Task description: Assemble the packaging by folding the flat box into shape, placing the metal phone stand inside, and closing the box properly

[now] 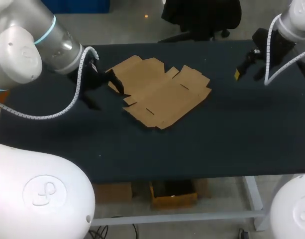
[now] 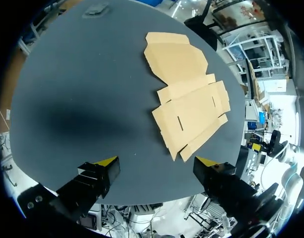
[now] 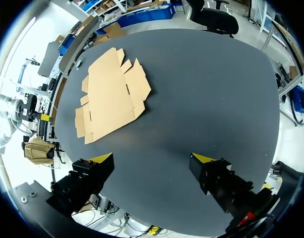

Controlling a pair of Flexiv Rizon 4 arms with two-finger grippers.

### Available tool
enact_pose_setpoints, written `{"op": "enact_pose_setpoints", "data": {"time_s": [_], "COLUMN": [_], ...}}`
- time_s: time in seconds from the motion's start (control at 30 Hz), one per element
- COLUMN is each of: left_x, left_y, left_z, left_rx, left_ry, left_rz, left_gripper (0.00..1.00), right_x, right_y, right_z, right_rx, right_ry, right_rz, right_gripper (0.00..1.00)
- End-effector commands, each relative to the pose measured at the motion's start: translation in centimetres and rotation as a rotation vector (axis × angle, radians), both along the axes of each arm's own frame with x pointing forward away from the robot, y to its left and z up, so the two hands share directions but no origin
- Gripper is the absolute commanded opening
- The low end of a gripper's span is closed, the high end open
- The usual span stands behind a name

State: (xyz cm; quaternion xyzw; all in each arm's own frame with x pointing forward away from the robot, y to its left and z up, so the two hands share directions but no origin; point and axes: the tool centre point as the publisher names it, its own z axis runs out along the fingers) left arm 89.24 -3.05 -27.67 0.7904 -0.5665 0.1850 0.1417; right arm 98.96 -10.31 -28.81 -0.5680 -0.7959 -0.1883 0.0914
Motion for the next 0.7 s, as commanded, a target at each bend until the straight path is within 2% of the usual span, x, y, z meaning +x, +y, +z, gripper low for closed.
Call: {"op": "enact_pose_setpoints", "data": {"time_s": [0.03, 0.43, 0.53, 0.7], "left_x": [0.7, 0.7, -0.1, -1.0], "left_y": [-0.6, -0.6, -1.5, -2.3], "left_z": [-0.1, -0.1, -1.0, -2.4], "left_rx": [0.018, 0.018, 0.03, -0.063], "left_ry": [0.013, 0.013, 0.019, 0.032], "left_rz": [-0.002, -0.002, 0.06, 0.097], "left_gripper": [1.0, 1.0, 1.0, 1.0], "right_x": [-0.1, -0.1, -0.6, -1.4], "right_y": [0.1, 0.3, 0.8, 0.7], "right_z": [0.1, 0.0, -0.2, -0.4], "right_rx": [0.0, 0.003, -0.009, -0.015], "right_ry": [0.0, 0.003, 0.008, 0.012], "right_rz": [0.001, 0.016, 0.037, 0.054], "right_gripper": [1.0, 1.0, 1.0, 1.0]}}
